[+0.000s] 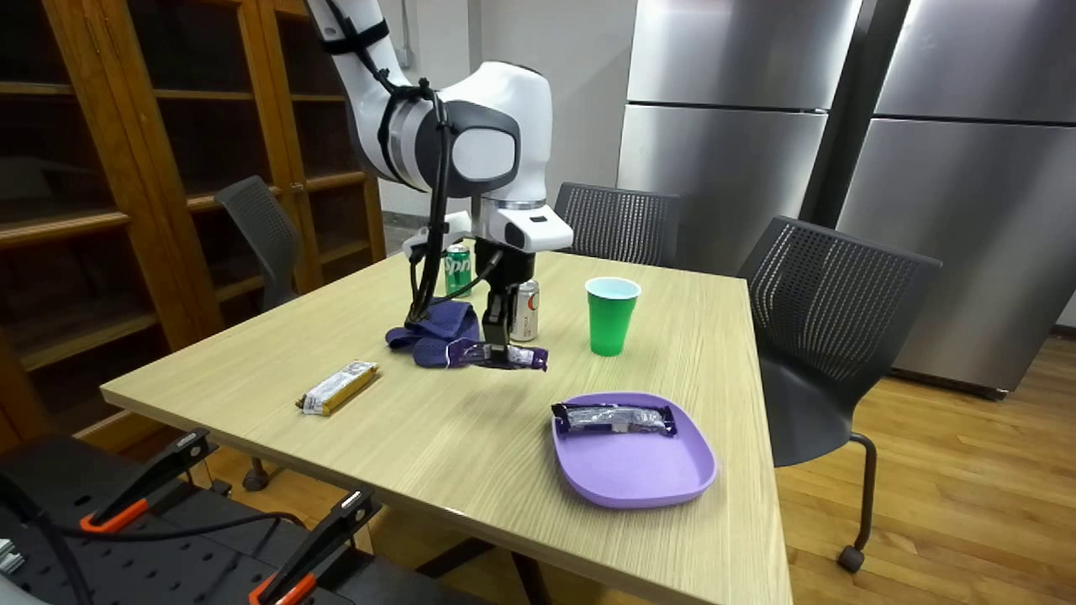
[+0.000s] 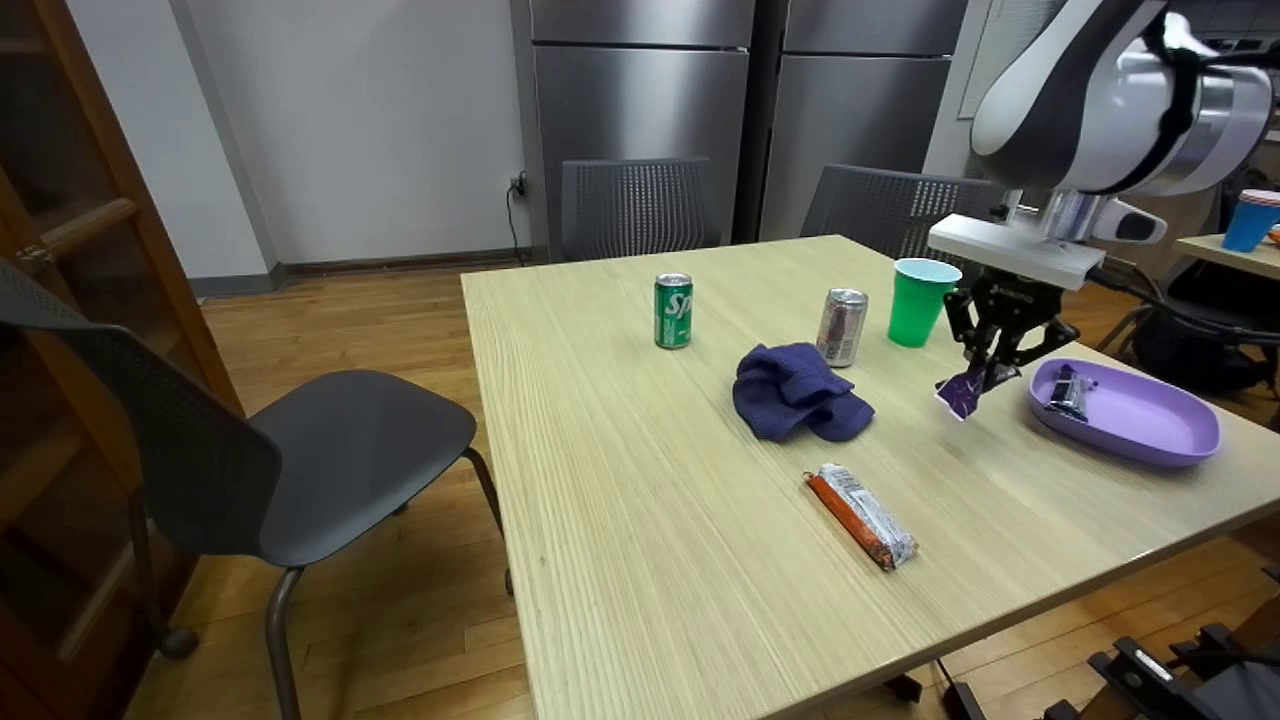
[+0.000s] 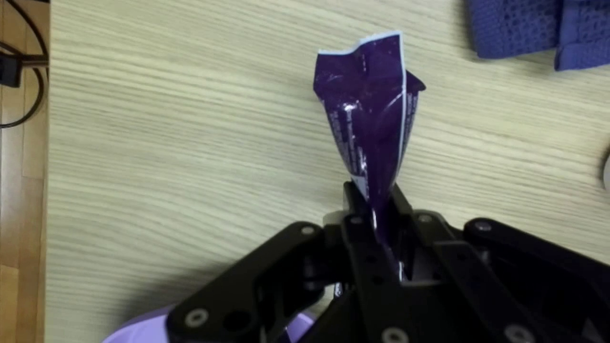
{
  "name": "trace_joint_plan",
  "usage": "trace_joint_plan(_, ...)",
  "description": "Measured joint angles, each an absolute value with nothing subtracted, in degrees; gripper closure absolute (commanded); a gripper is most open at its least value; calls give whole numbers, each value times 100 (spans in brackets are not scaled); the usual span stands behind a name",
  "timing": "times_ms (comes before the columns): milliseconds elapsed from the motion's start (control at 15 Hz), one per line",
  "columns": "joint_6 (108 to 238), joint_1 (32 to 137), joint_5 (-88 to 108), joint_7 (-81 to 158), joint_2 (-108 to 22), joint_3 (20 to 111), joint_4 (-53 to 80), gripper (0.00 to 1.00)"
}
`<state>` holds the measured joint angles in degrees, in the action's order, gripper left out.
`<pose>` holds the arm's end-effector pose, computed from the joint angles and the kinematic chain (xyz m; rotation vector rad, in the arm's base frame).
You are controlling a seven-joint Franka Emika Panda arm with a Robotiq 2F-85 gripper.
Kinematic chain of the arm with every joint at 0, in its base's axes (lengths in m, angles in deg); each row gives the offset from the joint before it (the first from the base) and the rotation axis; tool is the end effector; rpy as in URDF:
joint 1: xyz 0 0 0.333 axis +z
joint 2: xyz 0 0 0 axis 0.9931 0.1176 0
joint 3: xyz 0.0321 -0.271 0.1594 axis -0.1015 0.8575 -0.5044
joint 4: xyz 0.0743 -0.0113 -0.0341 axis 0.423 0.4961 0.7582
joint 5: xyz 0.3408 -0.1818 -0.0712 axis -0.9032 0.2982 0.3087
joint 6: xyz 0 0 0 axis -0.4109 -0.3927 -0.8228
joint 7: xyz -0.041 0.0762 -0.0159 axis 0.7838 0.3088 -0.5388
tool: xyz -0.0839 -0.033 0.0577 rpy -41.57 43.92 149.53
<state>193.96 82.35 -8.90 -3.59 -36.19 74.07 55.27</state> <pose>0.4901 -0.1344 0.1607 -2.4981 1.8753 0.0413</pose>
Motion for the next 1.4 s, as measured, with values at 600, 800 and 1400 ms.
trace_joint_plan(600,19370,7727,-834,535,-3863,7746,5587,97)
trace_joint_plan(800,19365,7547,-832,821,-3864,7871,5586,97)
trace_joint_plan(1400,19343,7114,-832,1334,-3778,8109,5494,97)
